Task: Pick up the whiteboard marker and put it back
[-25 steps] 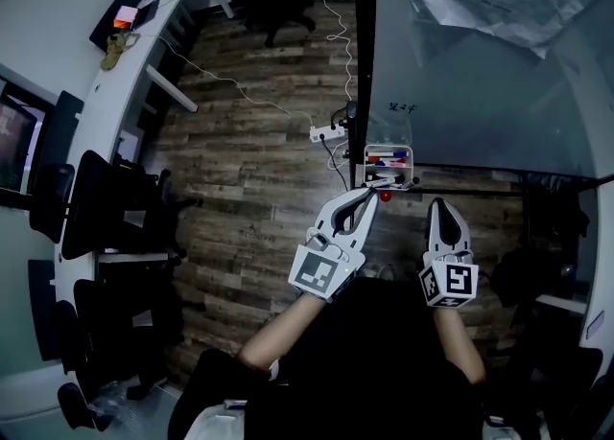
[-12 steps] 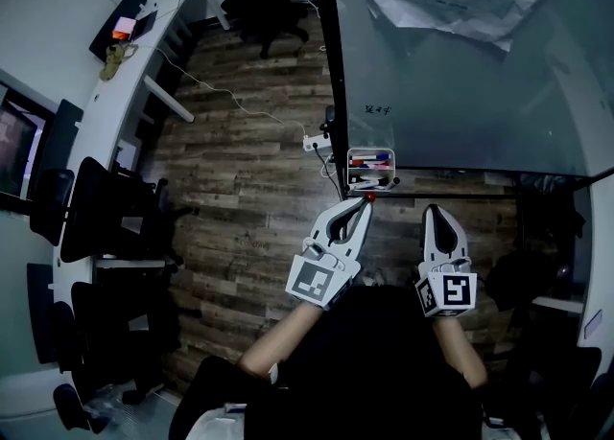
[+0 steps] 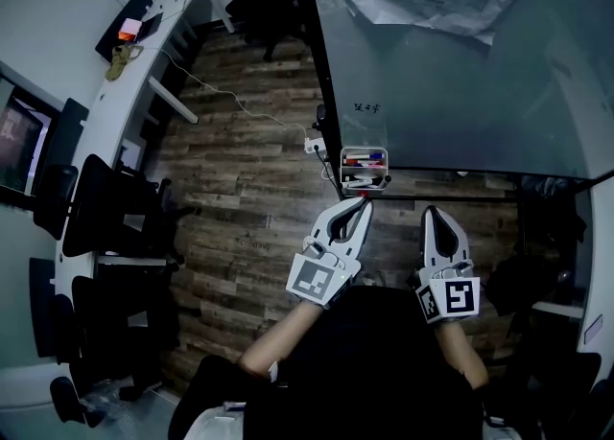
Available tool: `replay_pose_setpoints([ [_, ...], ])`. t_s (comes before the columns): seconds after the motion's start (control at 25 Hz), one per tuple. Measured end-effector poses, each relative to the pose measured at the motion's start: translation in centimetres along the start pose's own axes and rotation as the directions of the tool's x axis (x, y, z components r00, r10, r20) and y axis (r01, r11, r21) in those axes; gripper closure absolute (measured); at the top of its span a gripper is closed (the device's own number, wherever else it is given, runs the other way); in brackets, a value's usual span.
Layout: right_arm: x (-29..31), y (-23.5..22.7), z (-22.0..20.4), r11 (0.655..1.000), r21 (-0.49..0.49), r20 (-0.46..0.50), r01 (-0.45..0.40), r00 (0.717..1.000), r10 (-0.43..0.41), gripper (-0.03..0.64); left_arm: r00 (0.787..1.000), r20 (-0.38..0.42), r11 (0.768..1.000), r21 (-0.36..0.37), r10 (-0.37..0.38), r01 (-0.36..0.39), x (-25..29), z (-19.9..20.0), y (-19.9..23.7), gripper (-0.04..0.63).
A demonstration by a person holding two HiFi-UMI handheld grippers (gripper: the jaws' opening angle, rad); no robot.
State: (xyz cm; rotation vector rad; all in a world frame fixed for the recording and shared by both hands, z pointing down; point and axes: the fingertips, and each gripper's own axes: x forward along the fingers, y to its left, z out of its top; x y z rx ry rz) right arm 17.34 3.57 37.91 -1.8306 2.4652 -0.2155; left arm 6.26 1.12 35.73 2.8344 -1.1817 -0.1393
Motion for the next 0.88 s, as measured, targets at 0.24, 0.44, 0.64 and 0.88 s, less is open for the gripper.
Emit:
replay_pose_setpoints([
  [0.24,-0.5,-0.4,0.8,1.000,0.011,0.022,-0.003,1.000,0.003,0.603,1.000,-0.007,1.000,0.002,-0.001,0.001,0.1,-0.1,-0.7,0.588],
  [0.44,-0.8,-0.6,0.9,1.000,0.014,0.028,-0.010,1.000,0.010,0.603,1.000,-0.007,1.000,0.010,-0.002,0.003,0.3,-0.2,-1.2,0.588],
  [0.64,-0.9,-0.7,1.0,1.000,0.017,0.033,-0.017,0.999,0.017,0.603,1.000,-0.019,1.000,0.009,0.002,-0.002,0.4,-0.5,-1.4,0.588],
  [0.88,-0.9,-0.9,1.0,0.999,0.012,0.036,-0.033,0.999,0.033,0.603,1.000,-0.021,1.000,0.010,0.006,-0.006,0.7,-0.6,-1.7,0.588],
])
